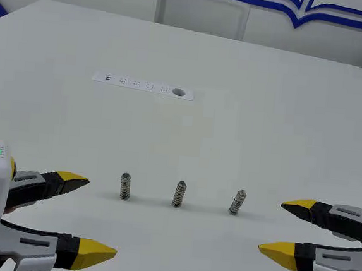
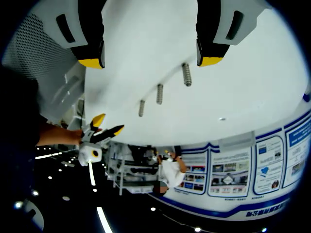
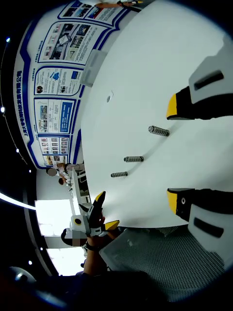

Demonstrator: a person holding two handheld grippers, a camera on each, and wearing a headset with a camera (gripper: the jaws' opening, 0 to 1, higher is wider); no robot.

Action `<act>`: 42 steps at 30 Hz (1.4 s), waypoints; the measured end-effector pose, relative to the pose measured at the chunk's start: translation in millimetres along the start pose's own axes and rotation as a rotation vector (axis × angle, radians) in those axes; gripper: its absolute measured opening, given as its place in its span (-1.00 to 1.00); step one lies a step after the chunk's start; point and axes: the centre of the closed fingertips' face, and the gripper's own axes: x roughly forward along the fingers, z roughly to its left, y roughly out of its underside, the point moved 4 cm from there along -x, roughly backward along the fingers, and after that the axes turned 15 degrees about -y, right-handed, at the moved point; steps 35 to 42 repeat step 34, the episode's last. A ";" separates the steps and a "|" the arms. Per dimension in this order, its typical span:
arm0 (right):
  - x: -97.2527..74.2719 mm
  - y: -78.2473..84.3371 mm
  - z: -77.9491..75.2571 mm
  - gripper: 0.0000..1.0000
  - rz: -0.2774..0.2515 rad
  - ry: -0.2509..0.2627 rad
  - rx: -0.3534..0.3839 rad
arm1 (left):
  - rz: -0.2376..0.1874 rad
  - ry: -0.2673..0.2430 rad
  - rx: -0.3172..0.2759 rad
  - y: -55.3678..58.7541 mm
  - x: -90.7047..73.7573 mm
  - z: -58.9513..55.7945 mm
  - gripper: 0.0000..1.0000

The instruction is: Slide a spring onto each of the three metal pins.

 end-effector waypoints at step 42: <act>-7.2 4.2 1.7 0.32 -0.043 0.072 0.051 | 0.000 0.016 -0.007 3.2 2.6 10.0 0.63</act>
